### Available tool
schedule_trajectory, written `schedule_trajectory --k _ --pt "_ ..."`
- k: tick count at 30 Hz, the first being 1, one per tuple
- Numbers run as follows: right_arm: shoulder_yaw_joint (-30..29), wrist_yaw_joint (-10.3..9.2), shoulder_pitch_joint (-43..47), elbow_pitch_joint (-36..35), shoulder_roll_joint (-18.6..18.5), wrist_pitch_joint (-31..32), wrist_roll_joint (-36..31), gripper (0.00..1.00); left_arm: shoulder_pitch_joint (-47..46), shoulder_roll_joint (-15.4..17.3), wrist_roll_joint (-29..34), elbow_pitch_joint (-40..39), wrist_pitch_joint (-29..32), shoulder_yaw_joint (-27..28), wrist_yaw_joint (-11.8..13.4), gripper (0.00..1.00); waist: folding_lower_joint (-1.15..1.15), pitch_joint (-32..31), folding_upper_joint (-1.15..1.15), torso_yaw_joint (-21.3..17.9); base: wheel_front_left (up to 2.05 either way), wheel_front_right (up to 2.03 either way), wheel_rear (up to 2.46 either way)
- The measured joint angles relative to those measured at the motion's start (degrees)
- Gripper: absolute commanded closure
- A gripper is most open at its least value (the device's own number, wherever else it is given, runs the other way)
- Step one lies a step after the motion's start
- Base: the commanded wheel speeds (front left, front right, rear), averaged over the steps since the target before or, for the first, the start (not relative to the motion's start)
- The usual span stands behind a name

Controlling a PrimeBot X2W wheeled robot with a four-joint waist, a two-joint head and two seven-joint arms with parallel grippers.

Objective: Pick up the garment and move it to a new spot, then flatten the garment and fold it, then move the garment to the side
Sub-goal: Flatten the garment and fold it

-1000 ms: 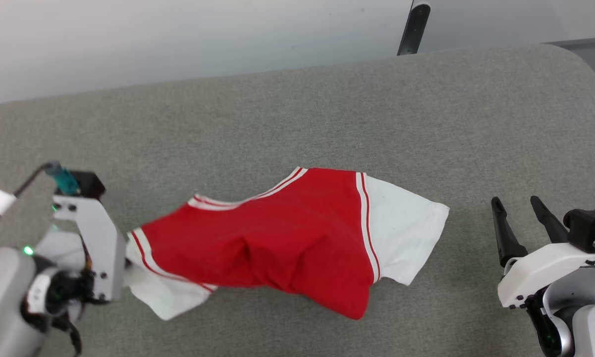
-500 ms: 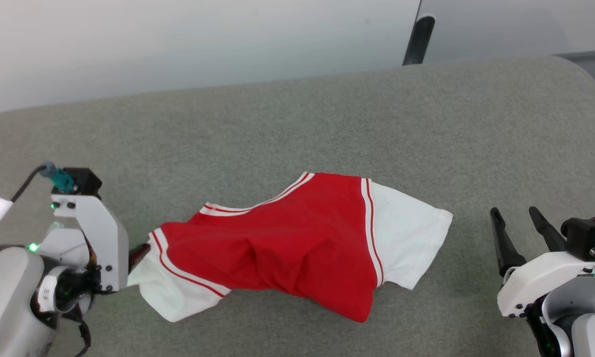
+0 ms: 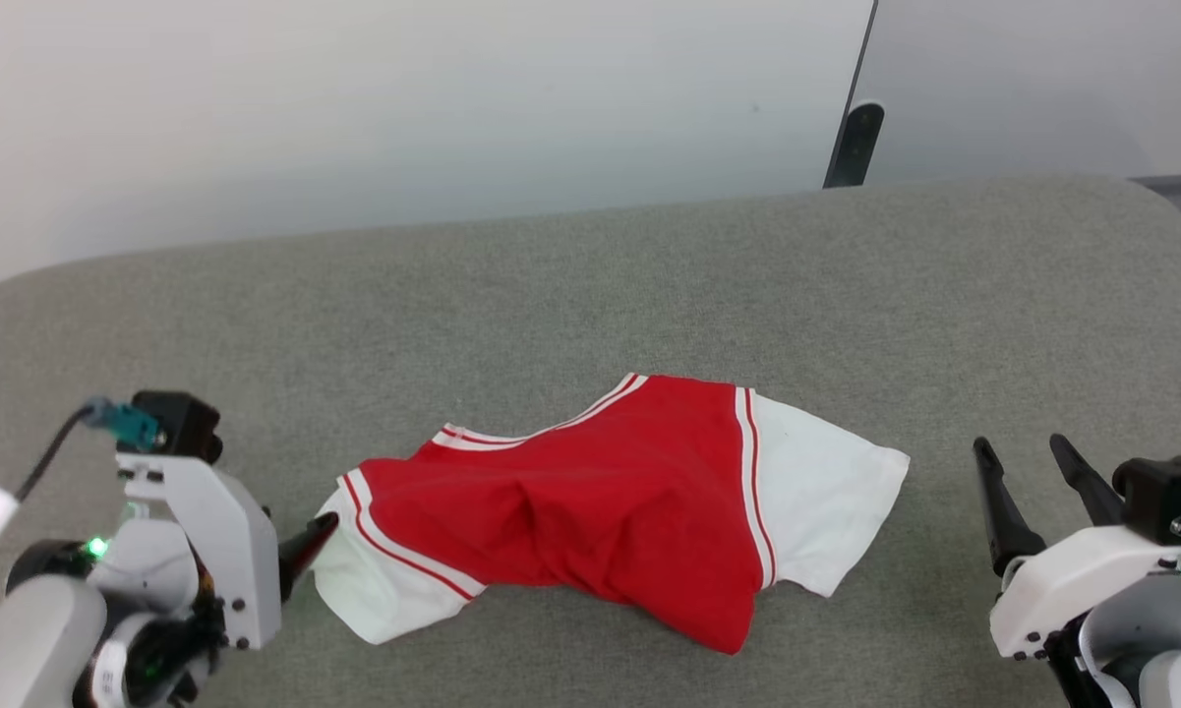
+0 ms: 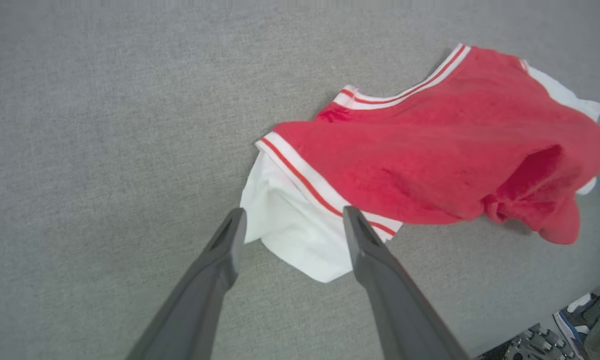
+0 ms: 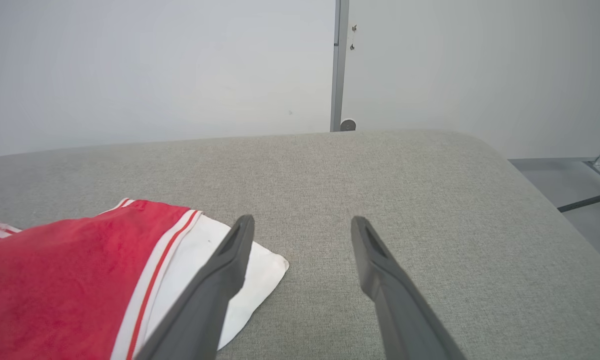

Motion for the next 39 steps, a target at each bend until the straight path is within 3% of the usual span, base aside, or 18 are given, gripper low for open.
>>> schedule_trajectory --k 9,20,32,33,34,36,39 --pt "-0.42 0.00 1.77 -2.04 -0.01 0.26 0.00 0.00 3.72 -0.36 -0.48 1.04 -5.04 0.57 -2.42 0.00 0.00 -1.08 0.00 0.01 0.00 0.00 0.00" --pt "0.12 0.00 1.20 -3.92 -0.34 1.09 0.11 0.00 -4.14 0.01 -1.16 11.12 1.09 -2.25 -6.75 0.00 0.00 2.18 0.00 -1.35 0.00 0.00 0.00" --pt "0.42 0.00 -1.01 -4.17 -0.36 1.08 0.44 0.00 -10.21 -2.33 -2.78 21.86 8.43 -4.10 -6.66 0.00 0.00 7.39 0.00 -2.97 0.00 0.00 0.00" --pt "0.53 0.00 -1.05 -4.20 -0.36 1.09 0.44 0.00 -10.63 -2.40 -2.99 22.31 8.89 -4.11 -6.41 0.08 0.00 7.72 0.00 -3.05 0.00 0.00 0.00" --pt "0.63 0.00 -1.06 -4.21 -0.37 1.23 0.44 0.00 -10.88 -2.60 -3.13 22.68 8.92 -4.03 -6.42 0.46 0.00 7.99 0.00 -3.10 0.00 0.00 0.00" --pt "1.00 0.00 -1.24 -4.20 -0.51 1.53 0.56 0.00 -11.33 -3.37 -4.46 23.58 8.93 -3.44 -6.81 1.00 0.00 8.43 0.00 -3.11 0.00 0.00 0.00" --pt "1.68 0.00 -2.04 -4.13 -0.88 3.22 1.59 0.00 -12.13 -3.87 -5.38 24.87 9.01 -3.03 -7.03 1.00 0.00 8.66 0.00 -2.78 0.00 0.00 0.00"
